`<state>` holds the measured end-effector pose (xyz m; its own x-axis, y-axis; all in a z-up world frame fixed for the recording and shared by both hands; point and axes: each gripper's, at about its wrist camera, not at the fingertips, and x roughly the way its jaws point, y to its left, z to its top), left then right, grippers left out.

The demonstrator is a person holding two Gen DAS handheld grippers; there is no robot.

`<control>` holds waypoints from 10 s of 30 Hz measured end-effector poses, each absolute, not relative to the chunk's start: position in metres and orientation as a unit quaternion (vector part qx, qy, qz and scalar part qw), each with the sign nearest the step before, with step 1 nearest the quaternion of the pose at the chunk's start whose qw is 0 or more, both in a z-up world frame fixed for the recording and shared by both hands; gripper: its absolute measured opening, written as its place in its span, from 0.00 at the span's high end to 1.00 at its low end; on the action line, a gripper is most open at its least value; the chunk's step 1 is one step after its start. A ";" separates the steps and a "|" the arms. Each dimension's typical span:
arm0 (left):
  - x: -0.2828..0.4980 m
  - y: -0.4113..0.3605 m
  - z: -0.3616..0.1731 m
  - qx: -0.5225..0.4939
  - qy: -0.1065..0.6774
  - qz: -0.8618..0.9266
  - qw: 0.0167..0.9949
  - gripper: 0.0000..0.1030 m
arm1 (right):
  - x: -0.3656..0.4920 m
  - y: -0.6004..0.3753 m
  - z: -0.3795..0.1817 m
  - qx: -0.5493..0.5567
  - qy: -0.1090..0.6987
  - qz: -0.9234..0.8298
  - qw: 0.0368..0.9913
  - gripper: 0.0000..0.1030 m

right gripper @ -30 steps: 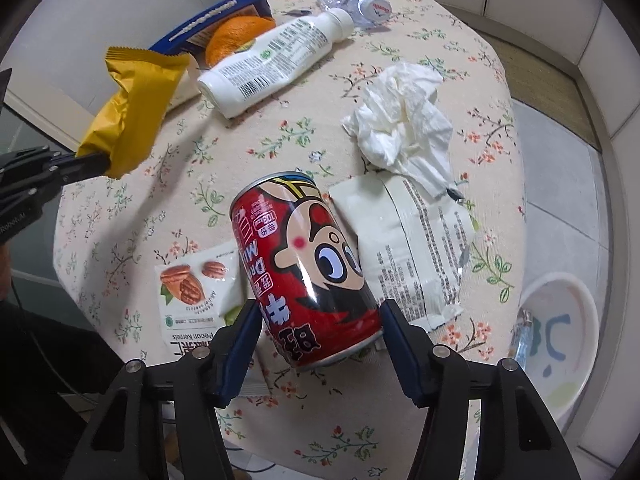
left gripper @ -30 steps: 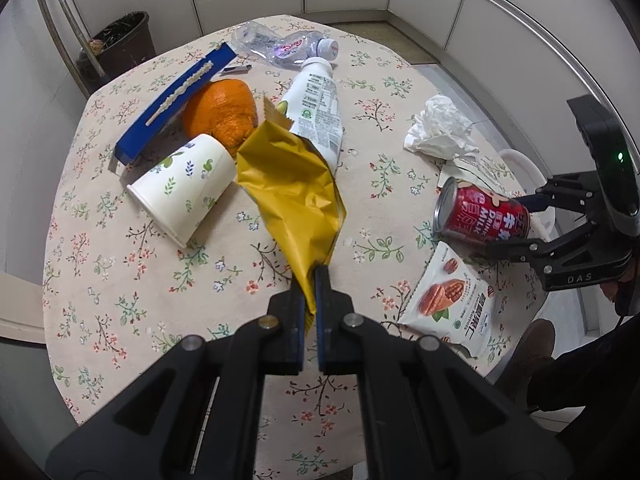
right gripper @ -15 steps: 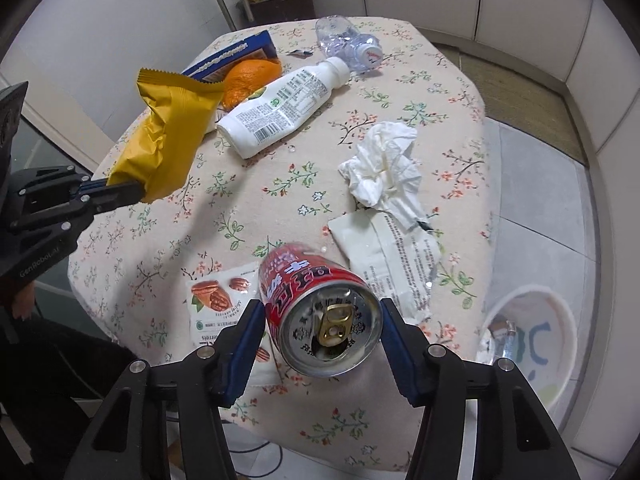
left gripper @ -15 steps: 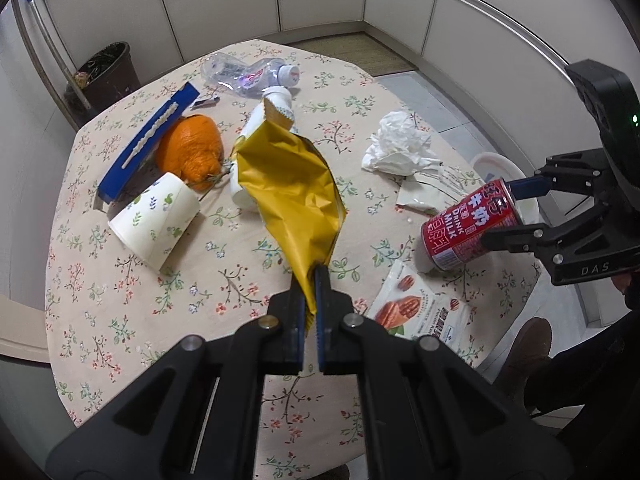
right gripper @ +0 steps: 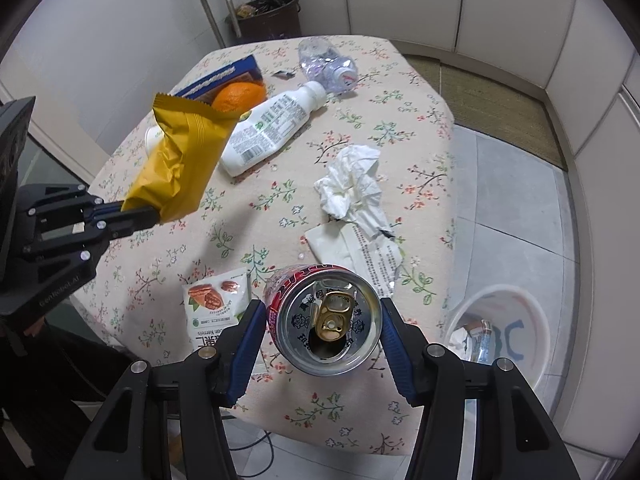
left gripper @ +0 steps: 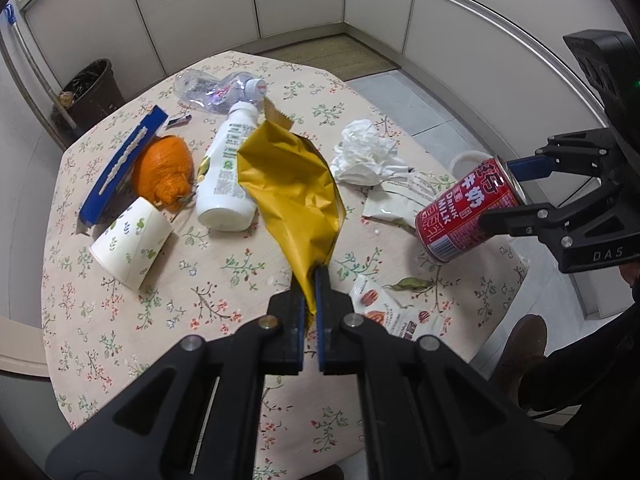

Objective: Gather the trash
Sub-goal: 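Carry wrapper and red can over the white bucket and release both, then move both tools back over the table toward the remaining trash, then grasp the white paper cup with the left tool while the right tool grasps the crumpled tissue, then carry cup and tissue over the white bucket and release both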

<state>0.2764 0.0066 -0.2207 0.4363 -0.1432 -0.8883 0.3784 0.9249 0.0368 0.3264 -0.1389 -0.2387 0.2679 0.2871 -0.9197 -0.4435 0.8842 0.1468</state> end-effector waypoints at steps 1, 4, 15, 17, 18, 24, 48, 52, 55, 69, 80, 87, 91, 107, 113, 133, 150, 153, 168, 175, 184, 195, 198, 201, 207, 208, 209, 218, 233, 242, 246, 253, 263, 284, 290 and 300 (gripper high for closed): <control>0.276 0.002 -0.220 0.119 0.507 -0.158 0.839 0.95 | 0.325 -0.141 -0.237 -0.068 0.559 0.229 0.794 0.44; 0.276 -0.011 -0.218 0.125 0.504 -0.167 0.838 0.95 | 0.324 -0.150 -0.233 -0.063 0.557 0.221 0.798 0.44; 0.275 -0.076 -0.208 0.143 0.490 -0.223 0.831 0.95 | 0.321 -0.227 -0.208 -0.023 0.543 0.153 0.825 0.44; 0.276 -0.091 -0.210 0.144 0.491 -0.234 0.826 0.95 | 0.321 -0.247 -0.207 -0.020 0.543 0.133 0.829 0.44; 0.277 -0.100 -0.211 0.145 0.493 -0.242 0.823 0.95 | 0.320 -0.259 -0.207 -0.017 0.544 0.121 0.830 0.44; 0.275 -0.158 -0.221 0.150 0.504 -0.294 0.798 0.95 | 0.317 -0.322 -0.218 -0.008 0.560 0.060 0.826 0.44; 0.338 -0.302 -0.358 0.116 0.648 -0.301 0.690 0.95 | 0.335 -0.427 -0.305 0.064 0.625 -0.004 0.778 0.44; 0.340 -0.307 -0.364 0.118 0.652 -0.298 0.687 0.95 | 0.341 -0.425 -0.311 0.066 0.628 -0.003 0.775 0.44; 0.343 -0.308 -0.363 0.125 0.648 -0.288 0.694 0.93 | 0.344 -0.425 -0.314 0.069 0.630 -0.003 0.773 0.44; 0.338 -0.274 -0.310 0.115 0.603 -0.302 0.730 0.65 | 0.351 -0.414 -0.320 0.052 0.637 0.001 0.769 0.44; 0.322 -0.216 -0.254 0.127 0.555 -0.310 0.761 0.56 | 0.366 -0.391 -0.342 0.013 0.659 0.007 0.752 0.44; 0.313 -0.173 -0.236 0.124 0.545 -0.298 0.774 0.44 | 0.371 -0.371 -0.363 -0.048 0.677 0.010 0.734 0.44; 0.311 -0.155 -0.236 0.117 0.549 -0.289 0.775 0.42 | 0.373 -0.362 -0.375 -0.073 0.687 0.009 0.723 0.44; 0.312 -0.114 -0.238 0.105 0.556 -0.255 0.784 0.27 | 0.385 -0.335 -0.371 -0.074 0.691 0.024 0.718 0.36; 0.309 -0.103 -0.226 0.103 0.551 -0.243 0.791 0.25 | 0.384 -0.338 -0.339 -0.062 0.667 0.003 0.742 0.28; 0.283 -0.028 -0.191 0.075 0.526 -0.183 0.827 0.21 | 0.344 -0.259 -0.197 -0.051 0.557 0.039 0.828 0.22; 0.290 0.050 -0.209 0.027 0.533 -0.102 0.840 0.21 | 0.331 -0.191 -0.196 -0.073 0.530 0.100 0.839 0.19; 0.294 0.059 -0.211 0.025 0.529 -0.089 0.844 0.21 | 0.338 -0.187 -0.199 -0.076 0.530 0.100 0.839 0.19; 0.323 0.085 -0.213 0.013 0.494 -0.048 0.868 0.21 | 0.362 -0.155 -0.183 -0.110 0.454 0.136 0.874 0.19; 0.333 0.094 -0.212 0.007 0.489 -0.049 0.871 0.21 | 0.362 -0.146 -0.179 -0.114 0.419 0.161 0.886 0.19; 0.347 0.118 -0.220 -0.010 0.503 -0.059 0.862 0.21 | 0.377 -0.144 -0.197 -0.085 0.466 0.155 0.867 0.19; 0.363 0.151 -0.242 -0.015 0.529 -0.053 0.847 0.21 | 0.394 -0.139 -0.218 -0.038 0.515 0.164 0.840 0.19; 0.367 0.159 -0.245 -0.019 0.530 -0.055 0.846 0.21 | 0.398 -0.130 -0.227 -0.037 0.528 0.168 0.831 0.19; 0.372 0.166 -0.253 -0.024 0.533 -0.053 0.844 0.21 | 0.404 -0.123 -0.234 -0.032 0.538 0.171 0.825 0.19; 0.375 0.185 -0.267 -0.100 0.558 -0.040 0.823 0.41 | 0.414 -0.121 -0.248 -0.012 0.549 0.164 0.819 0.19; 0.375 0.188 -0.266 -0.112 0.557 -0.044 0.821 0.47 | 0.416 -0.121 -0.250 -0.009 0.551 0.164 0.818 0.19; 0.375 0.189 -0.267 -0.123 0.558 -0.047 0.820 0.50 | 0.418 -0.123 -0.253 -0.004 0.554 0.163 0.816 0.19; 0.375 0.186 -0.268 -0.151 0.562 -0.049 0.812 0.89 | 0.435 -0.124 -0.283 0.030 0.584 0.158 0.795 0.31; 0.352 0.174 -0.220 -0.108 0.509 -0.059 0.852 0.97 | 0.430 -0.102 -0.287 -0.008 0.569 0.182 0.802 0.84; 0.335 0.132 -0.193 -0.067 0.479 -0.102 0.869 0.97 | 0.414 -0.114 -0.245 -0.002 0.538 0.186 0.822 0.84; 0.330 0.105 -0.190 -0.036 0.475 -0.116 0.871 0.97 | 0.404 -0.134 -0.226 0.007 0.528 0.176 0.831 0.84; 0.324 0.050 -0.183 -0.008 0.466 -0.158 0.871 0.97 | 0.381 -0.183 -0.199 0.017 0.512 0.151 0.845 0.84; 0.319 -0.022 -0.178 0.024 0.453 -0.208 0.867 0.97 | 0.351 -0.258 -0.182 0.033 0.500 0.112 0.858 0.84; 0.305 -0.212 -0.232 0.111 0.496 -0.335 0.793 0.97 | 0.342 -0.367 -0.235 0.087 0.572 0.023 0.815 0.84; 0.314 -0.255 -0.266 0.109 0.539 -0.346 0.761 0.97 | 0.342 -0.391 -0.270 0.111 0.609 0.001 0.785 0.84; 0.330 -0.290 -0.305 0.103 0.585 -0.331 0.733 0.97 | 0.345 -0.403 -0.307 0.124 0.646 -0.017 0.753 0.83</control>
<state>0.3302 -0.2896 -0.3053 0.0951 -0.3652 -0.9261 0.6060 0.7593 -0.2372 0.3450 -0.4031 -0.3066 0.1644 0.1339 -0.9773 0.1862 0.9687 0.1640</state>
